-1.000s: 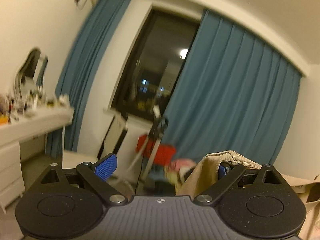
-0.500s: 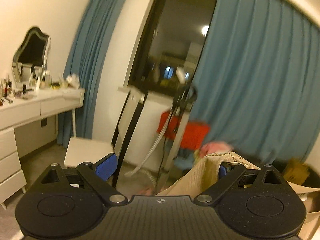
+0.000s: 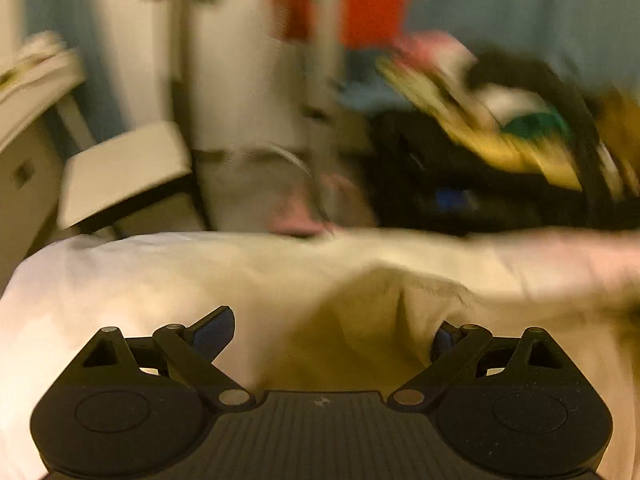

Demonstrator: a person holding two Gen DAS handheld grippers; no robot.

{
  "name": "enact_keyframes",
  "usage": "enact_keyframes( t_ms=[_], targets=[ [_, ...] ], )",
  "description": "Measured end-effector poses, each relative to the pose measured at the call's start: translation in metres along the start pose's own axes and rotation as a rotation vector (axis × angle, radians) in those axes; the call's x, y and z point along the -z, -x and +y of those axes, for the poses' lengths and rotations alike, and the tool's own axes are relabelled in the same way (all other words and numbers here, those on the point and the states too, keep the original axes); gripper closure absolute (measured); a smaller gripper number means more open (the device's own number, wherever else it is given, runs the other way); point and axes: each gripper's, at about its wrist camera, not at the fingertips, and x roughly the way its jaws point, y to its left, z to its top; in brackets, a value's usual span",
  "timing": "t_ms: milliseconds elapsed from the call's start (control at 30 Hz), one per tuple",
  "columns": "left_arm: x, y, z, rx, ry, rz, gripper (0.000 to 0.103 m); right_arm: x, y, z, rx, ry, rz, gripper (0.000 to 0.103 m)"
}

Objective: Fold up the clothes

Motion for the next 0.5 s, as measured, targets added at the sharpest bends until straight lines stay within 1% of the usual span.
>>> enact_keyframes(
  t_ms=[33,100,133,167,200,233,300,367,433,500],
  targets=[
    [0.002,0.003,-0.003,-0.004,-0.032,0.008,0.007,0.000,0.000,0.003,-0.036,0.025,0.024,0.011],
    [0.006,0.015,-0.005,0.021,-0.031,0.011,0.006,-0.002,0.014,0.011,-0.074,0.050,0.033,0.011],
    [0.010,0.026,-0.005,0.038,-0.023,-0.002,0.006,-0.003,0.022,0.014,-0.095,0.047,0.030,0.011],
    [0.014,0.040,-0.006,0.040,-0.018,-0.032,0.006,-0.005,0.032,0.016,-0.114,0.037,0.019,0.011],
    [0.018,0.056,-0.008,0.034,-0.015,-0.070,0.005,-0.006,0.046,0.017,-0.126,0.023,-0.008,0.011],
    [0.022,0.072,-0.009,0.029,-0.012,-0.108,0.001,-0.007,0.060,0.018,-0.132,0.010,-0.041,0.011],
    [0.035,0.107,-0.011,0.023,0.005,-0.176,0.000,-0.001,0.092,0.022,-0.138,-0.010,-0.103,0.011],
    [0.047,0.139,-0.014,0.027,0.035,-0.236,0.000,0.013,0.127,0.027,-0.145,-0.032,-0.165,0.011],
    [0.070,0.182,-0.020,0.021,0.057,-0.301,0.000,0.029,0.163,0.030,-0.153,-0.056,-0.227,0.011],
    [0.100,0.224,-0.026,-0.007,0.050,-0.371,0.000,0.049,0.202,0.035,-0.147,-0.092,-0.274,0.011]
  ],
)
